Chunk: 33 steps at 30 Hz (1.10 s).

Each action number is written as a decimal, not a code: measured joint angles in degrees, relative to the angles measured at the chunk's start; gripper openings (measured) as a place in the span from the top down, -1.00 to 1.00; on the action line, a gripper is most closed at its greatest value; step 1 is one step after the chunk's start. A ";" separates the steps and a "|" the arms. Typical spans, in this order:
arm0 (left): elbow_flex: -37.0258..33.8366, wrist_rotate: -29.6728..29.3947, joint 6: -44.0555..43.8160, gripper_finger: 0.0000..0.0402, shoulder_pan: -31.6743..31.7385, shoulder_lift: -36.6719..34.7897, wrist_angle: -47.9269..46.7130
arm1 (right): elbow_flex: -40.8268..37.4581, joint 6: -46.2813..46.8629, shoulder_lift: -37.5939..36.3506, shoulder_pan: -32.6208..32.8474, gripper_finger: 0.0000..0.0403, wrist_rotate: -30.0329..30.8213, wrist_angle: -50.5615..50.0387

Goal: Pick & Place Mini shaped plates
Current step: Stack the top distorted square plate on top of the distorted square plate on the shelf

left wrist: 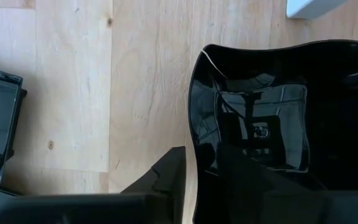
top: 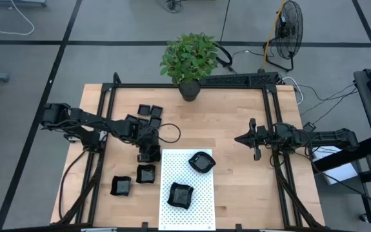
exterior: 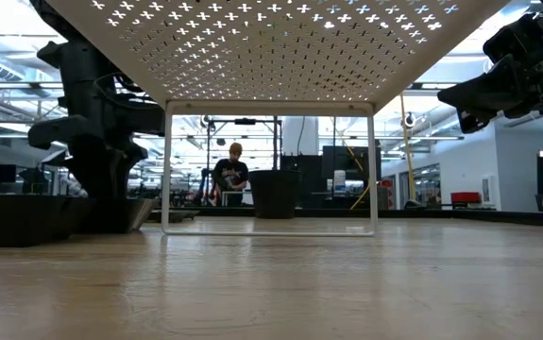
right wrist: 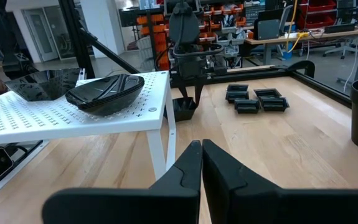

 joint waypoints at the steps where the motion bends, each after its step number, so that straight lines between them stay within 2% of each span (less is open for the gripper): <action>1: 0.00 0.00 -0.02 0.58 0.00 0.00 -0.02 | 0.00 0.00 0.00 0.00 1.00 0.01 -0.02; 13: 0.02 0.07 -0.83 0.97 -0.02 -0.02 -0.02 | 0.00 0.00 0.00 0.02 1.00 0.01 0.00; 18: 0.02 0.04 -0.81 0.93 0.00 -0.55 -0.32 | 0.00 0.00 -0.01 0.01 1.00 0.02 -0.02; 23: 0.59 -2.13 -0.81 0.98 0.00 -2.79 -2.02 | 0.00 0.00 -0.02 0.00 1.00 0.02 0.00; 28: 1.54 -4.84 -2.42 0.93 -0.02 -7.65 -5.77 | 0.00 -0.01 -0.01 0.00 1.00 0.01 0.00; 33: 1.62 -6.18 -4.61 0.98 -0.07 -15.06 -8.26 | 0.00 0.00 0.00 0.02 1.00 0.02 -0.02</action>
